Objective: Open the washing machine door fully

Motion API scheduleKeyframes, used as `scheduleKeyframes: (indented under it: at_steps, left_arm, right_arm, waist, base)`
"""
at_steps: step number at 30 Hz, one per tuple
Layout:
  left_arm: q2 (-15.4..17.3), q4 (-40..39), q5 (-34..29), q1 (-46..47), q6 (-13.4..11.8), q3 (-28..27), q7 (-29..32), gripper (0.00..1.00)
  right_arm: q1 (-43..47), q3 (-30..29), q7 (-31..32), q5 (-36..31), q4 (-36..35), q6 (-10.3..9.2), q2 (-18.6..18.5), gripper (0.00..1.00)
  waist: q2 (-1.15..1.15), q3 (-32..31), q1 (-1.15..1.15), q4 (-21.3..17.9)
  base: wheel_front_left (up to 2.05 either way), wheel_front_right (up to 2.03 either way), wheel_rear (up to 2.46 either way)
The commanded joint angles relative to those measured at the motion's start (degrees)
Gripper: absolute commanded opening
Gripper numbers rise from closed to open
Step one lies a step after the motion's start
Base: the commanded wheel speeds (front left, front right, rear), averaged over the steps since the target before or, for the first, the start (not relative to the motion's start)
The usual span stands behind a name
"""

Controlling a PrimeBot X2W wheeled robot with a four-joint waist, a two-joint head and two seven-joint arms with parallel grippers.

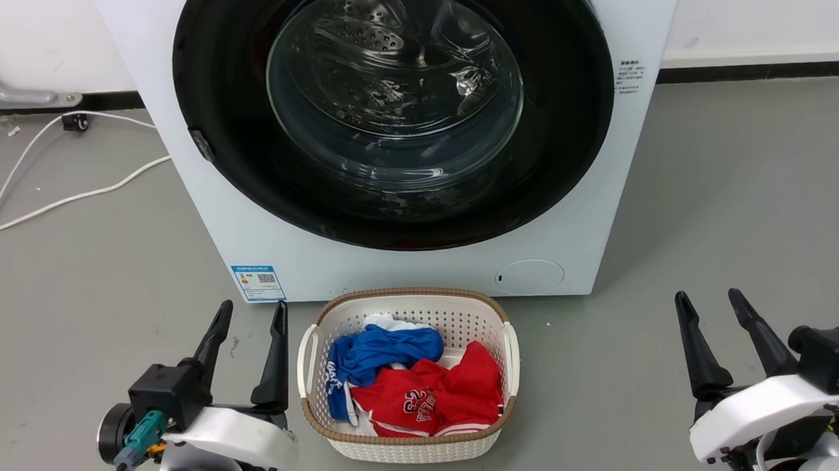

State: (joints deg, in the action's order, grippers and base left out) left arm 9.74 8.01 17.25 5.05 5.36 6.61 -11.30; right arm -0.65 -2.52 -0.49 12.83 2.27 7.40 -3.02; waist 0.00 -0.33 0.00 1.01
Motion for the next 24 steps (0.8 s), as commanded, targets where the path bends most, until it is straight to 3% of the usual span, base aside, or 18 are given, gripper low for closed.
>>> scheduleKeyframes:
  at_steps: [1, 24]
  left_arm:
    - [0.2, -0.1, -1.4, 1.1, -0.2, 0.2, -0.6, 1.0]
    - [0.0, 2.2, -7.7, 2.0, 0.9, 0.7, -3.1, 1.0]
  right_arm:
    - [0.1, 0.0, -0.4, -1.4, -0.7, 0.12, 0.1, 1.0]
    - [0.5, 0.4, -1.7, -7.0, -1.4, 0.14, 0.2, 1.0]
  waist:
    - [0.0, 0.0, 0.0, 0.0]
    - [0.0, 0.0, 0.0, 0.2]
  base:
    - [0.0, 0.0, 0.0]
    - [0.0, 0.0, 0.0]
